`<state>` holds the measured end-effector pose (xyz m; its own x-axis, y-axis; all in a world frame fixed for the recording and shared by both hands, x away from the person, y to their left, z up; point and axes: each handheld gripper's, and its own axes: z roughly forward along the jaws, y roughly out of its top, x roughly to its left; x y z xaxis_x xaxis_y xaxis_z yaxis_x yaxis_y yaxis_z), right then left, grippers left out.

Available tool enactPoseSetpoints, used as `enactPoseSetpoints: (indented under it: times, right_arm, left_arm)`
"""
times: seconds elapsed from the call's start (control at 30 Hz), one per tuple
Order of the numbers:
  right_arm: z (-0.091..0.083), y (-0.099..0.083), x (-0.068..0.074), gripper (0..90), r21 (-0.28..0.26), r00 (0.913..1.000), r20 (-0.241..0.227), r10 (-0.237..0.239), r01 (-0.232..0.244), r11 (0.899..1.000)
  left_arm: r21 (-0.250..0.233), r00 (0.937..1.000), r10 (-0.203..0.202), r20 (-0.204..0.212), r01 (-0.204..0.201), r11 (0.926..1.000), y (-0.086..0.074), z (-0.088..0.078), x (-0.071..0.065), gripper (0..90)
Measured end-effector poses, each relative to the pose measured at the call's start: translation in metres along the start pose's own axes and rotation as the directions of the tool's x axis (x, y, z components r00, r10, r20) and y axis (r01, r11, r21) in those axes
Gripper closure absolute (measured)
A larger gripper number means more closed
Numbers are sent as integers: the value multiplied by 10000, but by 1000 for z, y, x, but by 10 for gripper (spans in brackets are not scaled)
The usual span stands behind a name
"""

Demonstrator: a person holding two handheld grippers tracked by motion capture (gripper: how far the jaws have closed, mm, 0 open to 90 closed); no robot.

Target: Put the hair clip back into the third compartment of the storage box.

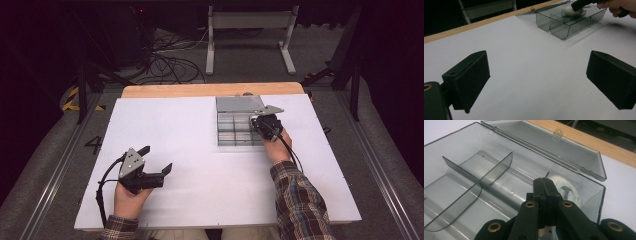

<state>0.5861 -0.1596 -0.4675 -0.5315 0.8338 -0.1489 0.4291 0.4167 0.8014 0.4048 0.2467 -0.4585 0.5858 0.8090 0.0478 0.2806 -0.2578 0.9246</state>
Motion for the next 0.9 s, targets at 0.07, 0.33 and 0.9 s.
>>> enactPoseSetpoints:
  times: [0.07,0.33,0.9]
  right_arm:
    - [-1,-1,-1,900,-69,9996,-199,194,-195,9998]
    - [-15,3,-7,900,-1011,9968,-299,744,-771,9919]
    - [-1,-2,-5,900,-87,9974,277,666,-663,9978]
  left_arm:
    - [24,10000,41,5,-41,10000,0,0,1,55]
    - [5,10000,-13,8,13,10000,0,0,0,54]
    - [32,10000,22,-4,-22,10000,0,0,0,55]
